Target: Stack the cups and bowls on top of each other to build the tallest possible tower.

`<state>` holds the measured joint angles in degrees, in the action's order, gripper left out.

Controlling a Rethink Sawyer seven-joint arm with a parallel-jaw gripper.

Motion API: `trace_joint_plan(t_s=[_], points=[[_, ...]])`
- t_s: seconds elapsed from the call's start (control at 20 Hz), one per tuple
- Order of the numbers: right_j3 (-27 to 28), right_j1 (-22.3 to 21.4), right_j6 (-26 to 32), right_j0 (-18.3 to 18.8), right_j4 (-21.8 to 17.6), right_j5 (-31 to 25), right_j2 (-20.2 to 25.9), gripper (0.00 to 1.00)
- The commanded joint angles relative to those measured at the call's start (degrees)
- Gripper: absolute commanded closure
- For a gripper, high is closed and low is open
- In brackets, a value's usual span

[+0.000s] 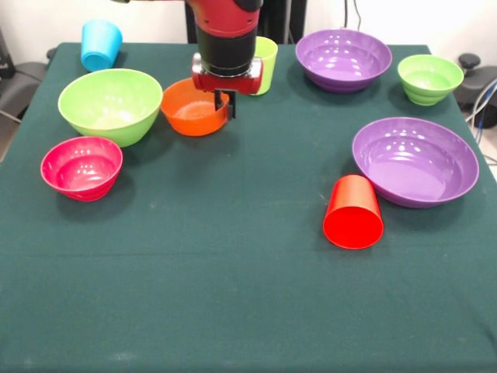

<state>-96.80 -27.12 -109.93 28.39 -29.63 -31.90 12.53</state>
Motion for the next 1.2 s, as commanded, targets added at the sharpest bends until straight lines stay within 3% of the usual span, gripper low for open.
trace_joint_plan(t_s=[0.05, 0.45, 0.8, 1.2], points=[[2.8, -1.8, -6.4, -5.3, 0.3, -1.2, -1.3, 1.00], [-0.1, -4.9, -5.5, -6.0, 5.1, -6.4, -2.8, 1.00], [0.4, -3.6, -6.3, -7.0, 6.8, -5.3, -4.1, 1.00], [-0.9, -5.1, -11.0, -11.2, 9.1, -3.4, -8.9, 1.00]])
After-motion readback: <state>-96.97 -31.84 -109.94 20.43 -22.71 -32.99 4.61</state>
